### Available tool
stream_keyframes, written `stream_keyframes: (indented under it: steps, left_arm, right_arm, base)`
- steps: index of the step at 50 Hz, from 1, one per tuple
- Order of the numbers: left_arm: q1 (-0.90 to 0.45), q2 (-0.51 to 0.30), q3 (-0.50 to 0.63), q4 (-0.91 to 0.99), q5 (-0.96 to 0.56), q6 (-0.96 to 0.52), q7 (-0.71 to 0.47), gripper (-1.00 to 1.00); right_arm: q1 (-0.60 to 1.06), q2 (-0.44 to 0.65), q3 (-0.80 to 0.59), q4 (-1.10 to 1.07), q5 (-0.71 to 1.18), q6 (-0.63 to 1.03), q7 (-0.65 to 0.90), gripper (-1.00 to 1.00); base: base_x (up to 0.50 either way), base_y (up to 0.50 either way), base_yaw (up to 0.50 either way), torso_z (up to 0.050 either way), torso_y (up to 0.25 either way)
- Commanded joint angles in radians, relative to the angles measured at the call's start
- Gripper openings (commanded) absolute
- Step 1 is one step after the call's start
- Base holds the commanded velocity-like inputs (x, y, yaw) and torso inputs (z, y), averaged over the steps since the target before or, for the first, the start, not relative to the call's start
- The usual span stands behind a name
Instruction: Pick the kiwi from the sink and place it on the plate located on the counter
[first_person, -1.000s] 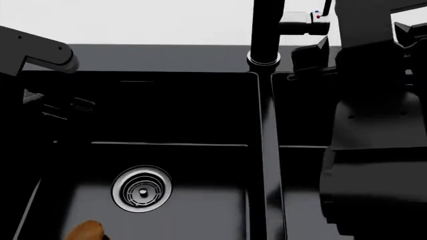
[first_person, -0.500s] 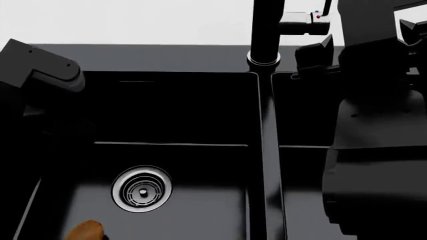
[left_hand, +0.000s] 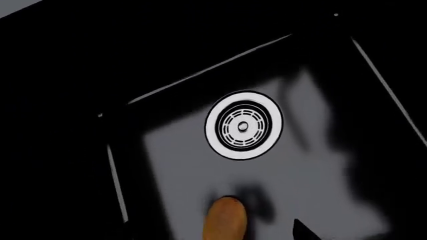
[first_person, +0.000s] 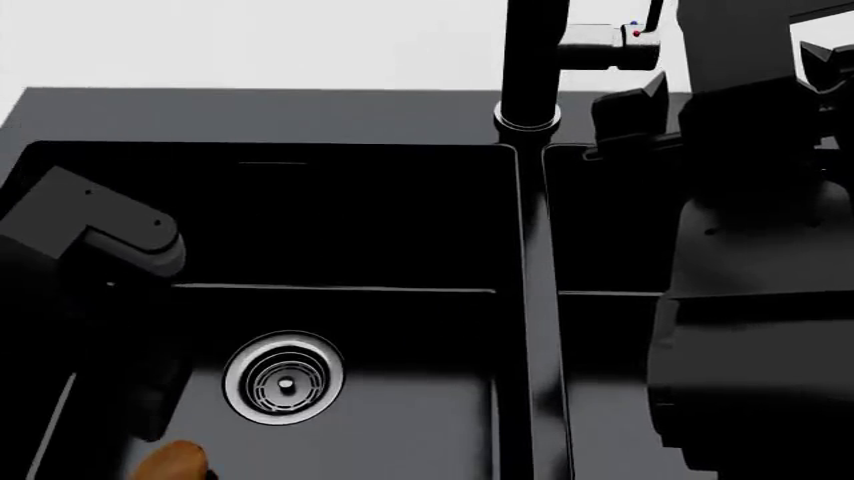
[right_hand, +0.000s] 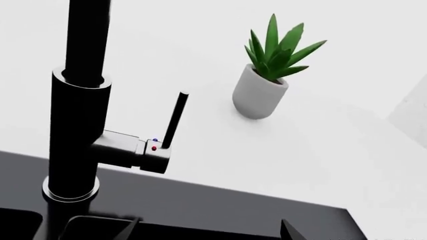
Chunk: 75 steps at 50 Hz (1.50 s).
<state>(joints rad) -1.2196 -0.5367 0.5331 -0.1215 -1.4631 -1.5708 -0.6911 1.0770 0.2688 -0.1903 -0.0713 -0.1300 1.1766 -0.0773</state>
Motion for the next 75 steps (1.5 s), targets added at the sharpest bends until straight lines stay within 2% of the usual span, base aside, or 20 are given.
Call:
stream_keyframes:
  steps: [1,6,15,24,37,42,49,75]
  left_arm:
    - [0.040,-0.033,0.059,0.016,-0.111,0.036,-0.041,1.00]
    - [0.042,-0.046,0.088,0.031,-0.155,0.030,-0.047,1.00]
    - [0.045,-0.082,0.125,0.057,-0.310,0.035,-0.126,1.00]
    - [0.032,-0.112,0.187,0.106,-0.355,0.037,-0.115,1.00]
    - [0.022,-0.111,0.232,0.107,-0.211,0.081,0.002,1.00]
    - [0.010,-0.100,0.266,0.101,-0.082,0.123,0.099,1.00]
    - [0.004,-0.085,0.317,0.086,0.022,0.168,0.185,1.00]
    - [0.011,-0.047,0.410,-0.005,0.171,0.277,0.324,1.00]
  right_arm:
    - [0.015,-0.005,-0.004,0.063,-0.003,-0.040,-0.009,1.00]
    - [0.019,-0.003,-0.009,0.071,-0.003,-0.045,-0.009,1.00]
    - [0.025,-0.004,-0.014,0.094,0.000,-0.063,-0.007,1.00]
    - [0.023,-0.005,-0.014,0.104,0.005,-0.075,-0.005,1.00]
    - [0.014,-0.002,-0.013,0.092,0.009,-0.071,-0.005,1.00]
    - [0.011,-0.002,-0.014,0.088,0.012,-0.069,-0.005,1.00]
    - [0.006,0.000,-0.014,0.087,0.013,-0.067,-0.004,1.00]
    - [0.005,-0.003,-0.020,0.097,0.022,-0.072,0.001,1.00]
  base:
    - [0.00,0.00,0.00,0.000,0.000]
    - [0.00,0.00,0.00,0.000,0.000]
    - [0.00,0.00,0.00,0.000,0.000]
    - [0.00,0.00,0.00,0.000,0.000]
    - [0.00,0.00,0.00,0.000,0.000]
    - [0.00,0.00,0.00,0.000,0.000]
    - [0.00,0.00,0.00,0.000,0.000]
    - [0.00,0.00,0.00,0.000,0.000]
